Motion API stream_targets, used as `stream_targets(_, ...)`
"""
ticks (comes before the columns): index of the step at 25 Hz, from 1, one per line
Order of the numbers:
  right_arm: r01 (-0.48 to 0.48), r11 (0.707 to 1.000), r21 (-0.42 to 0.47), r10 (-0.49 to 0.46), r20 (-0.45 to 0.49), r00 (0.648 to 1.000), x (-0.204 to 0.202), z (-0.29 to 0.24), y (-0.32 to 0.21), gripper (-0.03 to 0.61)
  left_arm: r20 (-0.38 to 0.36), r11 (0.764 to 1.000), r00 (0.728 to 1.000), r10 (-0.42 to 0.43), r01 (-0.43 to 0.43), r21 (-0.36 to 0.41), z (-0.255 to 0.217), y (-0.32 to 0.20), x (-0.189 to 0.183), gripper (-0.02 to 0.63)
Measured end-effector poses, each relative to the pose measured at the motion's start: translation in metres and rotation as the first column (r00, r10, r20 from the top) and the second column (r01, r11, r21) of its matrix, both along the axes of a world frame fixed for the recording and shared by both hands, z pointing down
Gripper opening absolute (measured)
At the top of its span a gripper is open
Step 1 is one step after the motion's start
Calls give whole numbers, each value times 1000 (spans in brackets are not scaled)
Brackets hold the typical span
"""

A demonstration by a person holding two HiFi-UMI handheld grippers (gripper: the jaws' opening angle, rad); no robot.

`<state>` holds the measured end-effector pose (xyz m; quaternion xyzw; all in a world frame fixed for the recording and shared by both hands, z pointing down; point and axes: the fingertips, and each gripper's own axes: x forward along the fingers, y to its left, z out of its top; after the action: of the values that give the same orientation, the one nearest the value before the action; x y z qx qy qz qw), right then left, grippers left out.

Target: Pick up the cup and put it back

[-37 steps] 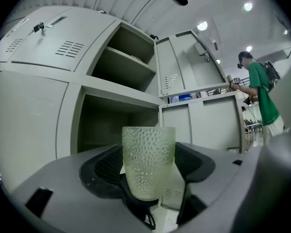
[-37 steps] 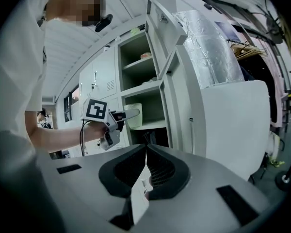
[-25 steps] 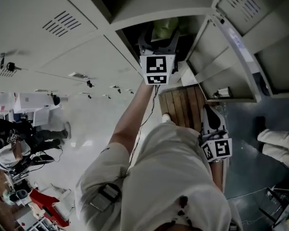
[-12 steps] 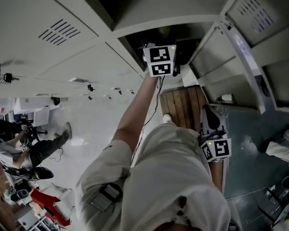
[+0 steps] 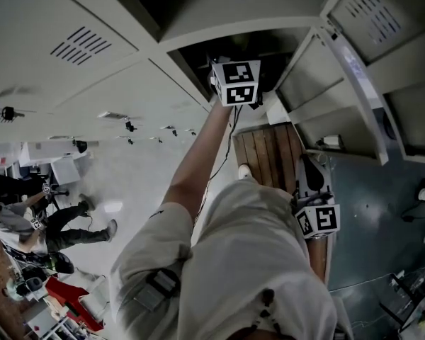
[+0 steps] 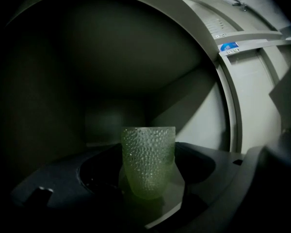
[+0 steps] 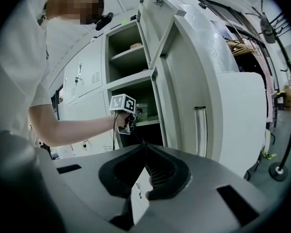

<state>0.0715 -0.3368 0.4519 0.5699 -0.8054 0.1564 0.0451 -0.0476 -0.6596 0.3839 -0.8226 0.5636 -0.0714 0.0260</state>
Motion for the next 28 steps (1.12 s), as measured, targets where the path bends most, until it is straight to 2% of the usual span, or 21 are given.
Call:
stream_targets(6, -8, 1000, 5, 8, 7, 1000, 6, -1, 10, 26, 14, 1000, 1000, -16, 16, 22, 2, 5, 0, 356)
stream_targets(11, -17, 1000, 6, 17, 24, 1000, 13, -2, 17, 26, 52, 997, 997, -51, 54, -57, 12, 13, -10, 371)
stream_targets(17, 17, 1000, 20, -18, 26, 999, 6, -2, 25, 26, 32, 997, 997, -66, 67, -30, 13, 34, -17, 370)
stream_targets(21, 55, 998, 31, -55, 24, 998, -1, -3, 32, 26, 13, 998, 999, -51, 51, -41, 15, 61, -19, 358)
stream_targets(27, 111, 993, 47, -112, 30, 993, -2, -6, 55, 26, -20, 999, 999, -44, 44, 28, 2, 121, -24, 74)
stream_targets(28, 119, 992, 51, -121, 33, 992, -1, -7, 59, 26, -27, 998, 999, -40, 41, 39, -1, 133, -24, 42)
